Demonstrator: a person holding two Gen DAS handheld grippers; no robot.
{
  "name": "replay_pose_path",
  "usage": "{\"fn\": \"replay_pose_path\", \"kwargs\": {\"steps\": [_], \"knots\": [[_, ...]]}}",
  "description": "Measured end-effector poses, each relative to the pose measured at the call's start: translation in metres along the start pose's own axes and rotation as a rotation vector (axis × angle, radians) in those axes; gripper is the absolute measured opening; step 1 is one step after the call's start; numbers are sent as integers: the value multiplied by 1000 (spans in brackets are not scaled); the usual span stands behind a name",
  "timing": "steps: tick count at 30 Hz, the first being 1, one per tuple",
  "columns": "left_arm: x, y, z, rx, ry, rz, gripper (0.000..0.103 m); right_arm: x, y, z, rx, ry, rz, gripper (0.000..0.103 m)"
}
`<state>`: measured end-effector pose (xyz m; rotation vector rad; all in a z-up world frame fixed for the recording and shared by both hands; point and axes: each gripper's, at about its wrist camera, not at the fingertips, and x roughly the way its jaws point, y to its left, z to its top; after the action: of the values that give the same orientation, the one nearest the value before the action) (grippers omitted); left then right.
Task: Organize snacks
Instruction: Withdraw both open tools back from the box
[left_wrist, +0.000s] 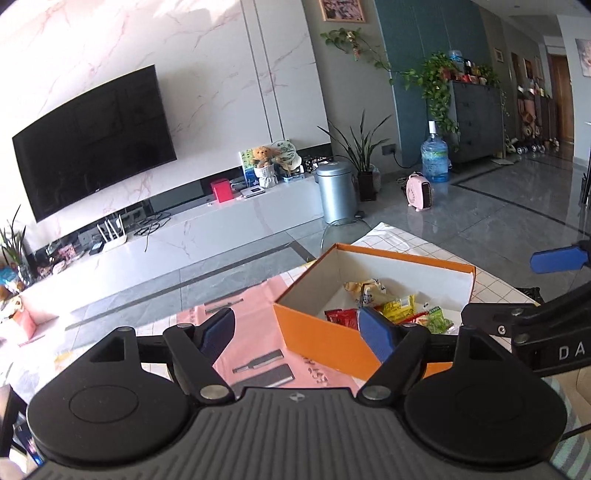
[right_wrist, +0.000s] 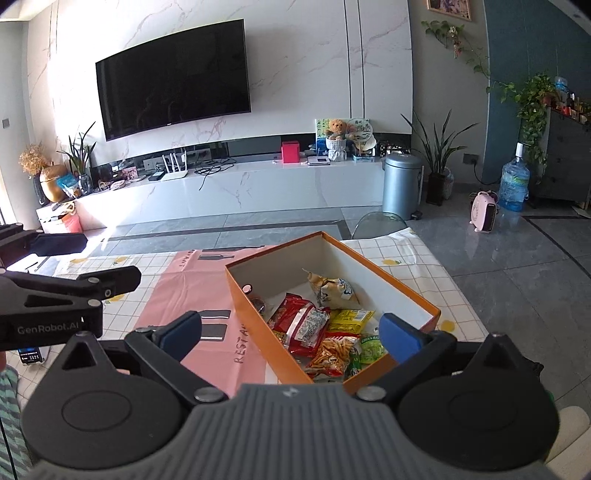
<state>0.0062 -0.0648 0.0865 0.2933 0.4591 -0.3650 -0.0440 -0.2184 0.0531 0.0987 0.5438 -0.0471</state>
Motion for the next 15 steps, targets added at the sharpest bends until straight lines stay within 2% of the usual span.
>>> {"fn": "replay_pose_path", "kwargs": {"steps": [5, 15], "knots": [[0, 1, -22, -59, 21, 14, 90, -1, 9, -27, 39, 2, -65, 99], [15, 1, -64, -95, 119, 10, 90, 19, 14, -61, 52, 96, -117, 99]]}}
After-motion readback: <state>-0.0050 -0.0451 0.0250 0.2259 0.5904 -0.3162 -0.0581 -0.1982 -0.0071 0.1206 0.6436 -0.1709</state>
